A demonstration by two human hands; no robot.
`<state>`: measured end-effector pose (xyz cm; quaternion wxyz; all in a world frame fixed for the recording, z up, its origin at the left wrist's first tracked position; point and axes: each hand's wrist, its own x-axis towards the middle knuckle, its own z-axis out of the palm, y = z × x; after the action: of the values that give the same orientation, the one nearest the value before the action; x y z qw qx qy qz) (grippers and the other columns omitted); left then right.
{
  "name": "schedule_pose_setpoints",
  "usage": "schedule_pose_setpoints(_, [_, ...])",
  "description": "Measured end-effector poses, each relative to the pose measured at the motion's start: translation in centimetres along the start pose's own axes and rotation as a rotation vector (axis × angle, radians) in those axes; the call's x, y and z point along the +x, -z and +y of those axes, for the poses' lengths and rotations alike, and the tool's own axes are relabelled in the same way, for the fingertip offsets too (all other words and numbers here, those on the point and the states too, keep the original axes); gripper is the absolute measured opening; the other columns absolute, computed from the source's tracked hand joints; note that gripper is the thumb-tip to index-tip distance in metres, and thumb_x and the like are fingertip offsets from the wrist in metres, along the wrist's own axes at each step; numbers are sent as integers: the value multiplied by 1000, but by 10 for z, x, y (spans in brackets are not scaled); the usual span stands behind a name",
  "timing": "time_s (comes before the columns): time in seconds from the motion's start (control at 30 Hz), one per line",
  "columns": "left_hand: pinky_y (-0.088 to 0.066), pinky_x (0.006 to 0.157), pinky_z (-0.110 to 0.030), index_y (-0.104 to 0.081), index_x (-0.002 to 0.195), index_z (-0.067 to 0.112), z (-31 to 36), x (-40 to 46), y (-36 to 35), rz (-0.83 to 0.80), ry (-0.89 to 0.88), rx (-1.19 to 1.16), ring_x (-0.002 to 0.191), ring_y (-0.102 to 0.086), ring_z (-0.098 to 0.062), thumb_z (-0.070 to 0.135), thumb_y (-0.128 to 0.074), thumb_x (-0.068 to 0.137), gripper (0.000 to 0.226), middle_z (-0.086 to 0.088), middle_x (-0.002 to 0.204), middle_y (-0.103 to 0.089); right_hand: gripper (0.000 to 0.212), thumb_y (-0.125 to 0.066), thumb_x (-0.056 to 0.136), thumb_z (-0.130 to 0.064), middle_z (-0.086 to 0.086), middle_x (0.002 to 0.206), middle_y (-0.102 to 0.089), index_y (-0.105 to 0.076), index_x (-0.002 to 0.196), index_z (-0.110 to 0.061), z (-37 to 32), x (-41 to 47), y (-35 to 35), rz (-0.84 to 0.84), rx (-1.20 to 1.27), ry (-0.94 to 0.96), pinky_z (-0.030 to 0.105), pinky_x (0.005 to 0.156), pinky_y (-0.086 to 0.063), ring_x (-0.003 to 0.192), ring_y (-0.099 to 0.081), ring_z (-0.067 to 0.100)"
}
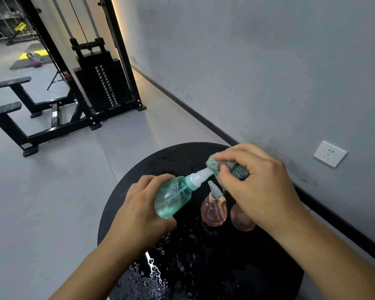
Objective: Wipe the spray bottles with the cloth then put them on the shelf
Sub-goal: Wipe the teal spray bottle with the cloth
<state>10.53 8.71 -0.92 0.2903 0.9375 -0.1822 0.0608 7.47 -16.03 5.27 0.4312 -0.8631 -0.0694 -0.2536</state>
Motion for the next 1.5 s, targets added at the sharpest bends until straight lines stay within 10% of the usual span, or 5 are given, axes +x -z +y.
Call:
schedule_pose_setpoints(0.23, [-57,87,-37,-43,136,58,2,-2,1,-33,25,0,116,-51,-5,40,-73,58,86,35,125,-44,26,-69,91,-7,-18,105,-65,-81,102,-27,7,-1,-7,-61,-88,75,27,85,-56,101,-66,7])
schedule_pose_setpoints(0.77, [-45,81,-11,-49,118,71,8,-1,7,-27,103,-203,113,-58,4,45,-75,51,76,35,124,-53,26,-66,92,-5,-17,105,-67,-81,105,-24,24,8,-1,19,-107,-72,0,81,-43,96,-65,-1])
schedule_pose_setpoints(1.0, [-48,72,-13,-61,118,54,9,-1,13,12,285,-359,91,-69,4,5,-87,70,74,30,105,-70,26,-65,94,-8,-19,107,-66,-80,105,-26,27,7,3,47,-85,-117,2,83,-47,99,-65,-2])
schedule_pose_setpoints(1.27, [-56,74,-31,-59,113,45,22,3,7,136,435,-572,81,-74,-5,40,-72,63,52,21,95,-75,27,-72,90,-3,-20,104,-69,-82,100,-26,25,4,-5,66,-6,-93,-1,82,-44,99,-65,-5])
schedule_pose_setpoints(1.5, [-58,81,-31,-53,114,44,21,8,6,178,543,-566,90,-75,-5,49,-102,61,72,11,104,-75,26,-73,88,-1,-18,103,-70,-83,100,-23,28,3,-7,64,-50,-70,0,84,-44,99,-66,-2])
